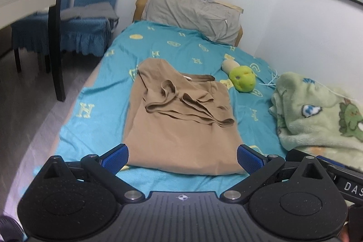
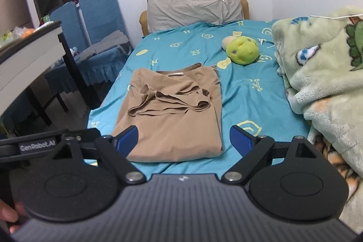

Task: Fold clothes
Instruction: 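Open both grippers and pull them back from the folded shirt, then grasp the folded shirt edges with both grippers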

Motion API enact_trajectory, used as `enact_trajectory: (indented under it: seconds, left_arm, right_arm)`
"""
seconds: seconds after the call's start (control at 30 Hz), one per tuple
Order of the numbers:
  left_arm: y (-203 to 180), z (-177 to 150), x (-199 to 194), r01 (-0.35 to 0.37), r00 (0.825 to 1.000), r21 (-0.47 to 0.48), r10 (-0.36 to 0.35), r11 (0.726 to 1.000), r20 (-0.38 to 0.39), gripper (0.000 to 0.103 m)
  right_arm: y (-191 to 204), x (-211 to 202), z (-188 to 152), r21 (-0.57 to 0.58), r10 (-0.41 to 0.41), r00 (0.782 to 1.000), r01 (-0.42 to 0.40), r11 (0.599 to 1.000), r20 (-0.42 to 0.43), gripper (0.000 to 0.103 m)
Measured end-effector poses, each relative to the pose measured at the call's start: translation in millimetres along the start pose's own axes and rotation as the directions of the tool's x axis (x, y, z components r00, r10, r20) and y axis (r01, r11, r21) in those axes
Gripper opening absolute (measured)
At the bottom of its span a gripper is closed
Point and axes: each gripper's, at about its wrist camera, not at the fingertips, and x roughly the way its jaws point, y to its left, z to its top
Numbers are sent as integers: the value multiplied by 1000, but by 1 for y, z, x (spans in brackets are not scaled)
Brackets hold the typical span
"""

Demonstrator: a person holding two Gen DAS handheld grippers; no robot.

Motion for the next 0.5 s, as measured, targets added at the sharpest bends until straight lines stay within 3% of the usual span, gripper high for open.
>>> enact_trajectory:
  seconds: [0.13, 0.33, 0.5]
  left_arm:
    - [11, 1, 21, 20, 997, -105, -27, 994, -67, 102]
    - [38, -5, 81, -14, 981, -222, -30, 975, -193, 94]
    - [64, -9, 122, -29, 970, -341, -55, 939, -235, 90]
  right_arm:
    - [-4, 0, -1, 4, -11, 1000, 11, 1000, 8, 89]
    - [-13, 13, -5, -4, -37, 999, 37, 999, -13, 89]
    - [-23, 27, -7, 9, -35, 998, 36, 999, -54, 89]
